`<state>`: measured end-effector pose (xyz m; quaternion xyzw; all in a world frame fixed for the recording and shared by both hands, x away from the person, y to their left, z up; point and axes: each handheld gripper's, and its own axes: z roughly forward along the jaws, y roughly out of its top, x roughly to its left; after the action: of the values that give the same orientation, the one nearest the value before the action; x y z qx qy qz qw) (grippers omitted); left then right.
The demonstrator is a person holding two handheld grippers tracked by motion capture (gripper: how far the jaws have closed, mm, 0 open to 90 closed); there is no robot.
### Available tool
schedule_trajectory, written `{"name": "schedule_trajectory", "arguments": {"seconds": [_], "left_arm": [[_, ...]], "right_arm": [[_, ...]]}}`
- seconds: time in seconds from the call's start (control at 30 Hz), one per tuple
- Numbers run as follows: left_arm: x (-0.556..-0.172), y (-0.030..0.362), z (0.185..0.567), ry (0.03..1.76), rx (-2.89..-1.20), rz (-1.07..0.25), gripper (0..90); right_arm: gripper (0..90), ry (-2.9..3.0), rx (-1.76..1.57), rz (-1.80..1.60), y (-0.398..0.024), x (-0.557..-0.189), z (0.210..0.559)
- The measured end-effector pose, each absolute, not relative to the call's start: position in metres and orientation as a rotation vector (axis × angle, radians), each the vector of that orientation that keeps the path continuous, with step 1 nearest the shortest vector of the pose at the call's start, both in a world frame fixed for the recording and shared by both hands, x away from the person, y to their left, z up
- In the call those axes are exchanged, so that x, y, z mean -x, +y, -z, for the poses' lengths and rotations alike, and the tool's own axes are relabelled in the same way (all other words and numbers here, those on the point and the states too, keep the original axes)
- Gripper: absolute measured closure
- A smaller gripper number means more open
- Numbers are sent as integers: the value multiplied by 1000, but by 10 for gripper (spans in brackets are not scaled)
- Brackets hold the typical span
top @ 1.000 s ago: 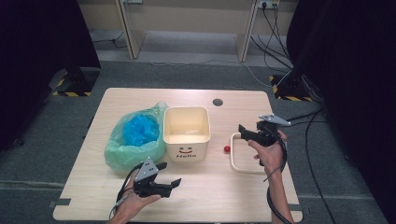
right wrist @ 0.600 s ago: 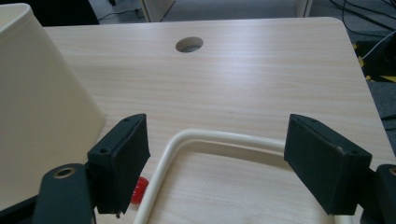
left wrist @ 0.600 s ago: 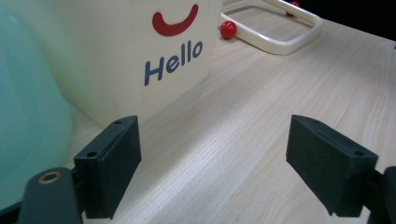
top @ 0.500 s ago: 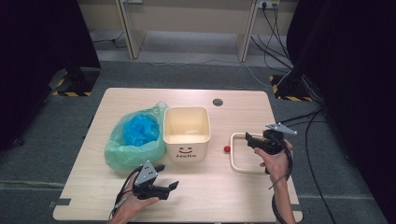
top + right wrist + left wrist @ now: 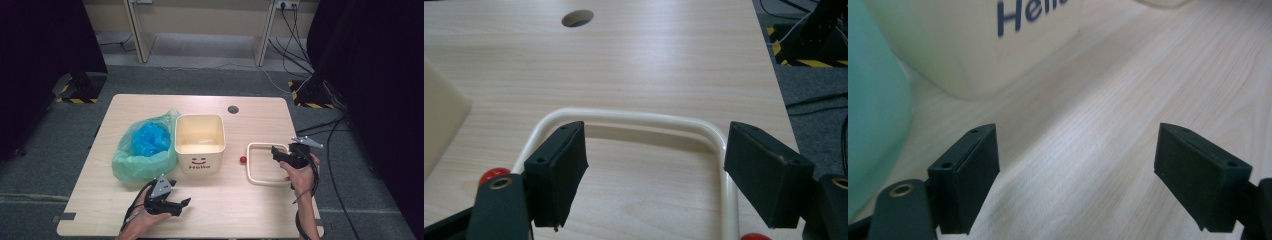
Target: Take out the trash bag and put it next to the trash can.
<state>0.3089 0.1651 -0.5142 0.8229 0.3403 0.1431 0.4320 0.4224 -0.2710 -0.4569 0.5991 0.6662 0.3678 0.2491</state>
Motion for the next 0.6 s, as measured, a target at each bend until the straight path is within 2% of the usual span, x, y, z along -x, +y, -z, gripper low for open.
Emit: {"name": "schedule_trajectory", "arguments": {"seconds": [0.33,0.6], "left_arm": [[-309,160,522,854,-2148,-355,177],[-308,160,522,864,-2153,-361,162]], "right_arm": [[253,1812,-1677,-960,-280,-423,469],[255,1787,-1712,-946,-288,-424,471]]}}
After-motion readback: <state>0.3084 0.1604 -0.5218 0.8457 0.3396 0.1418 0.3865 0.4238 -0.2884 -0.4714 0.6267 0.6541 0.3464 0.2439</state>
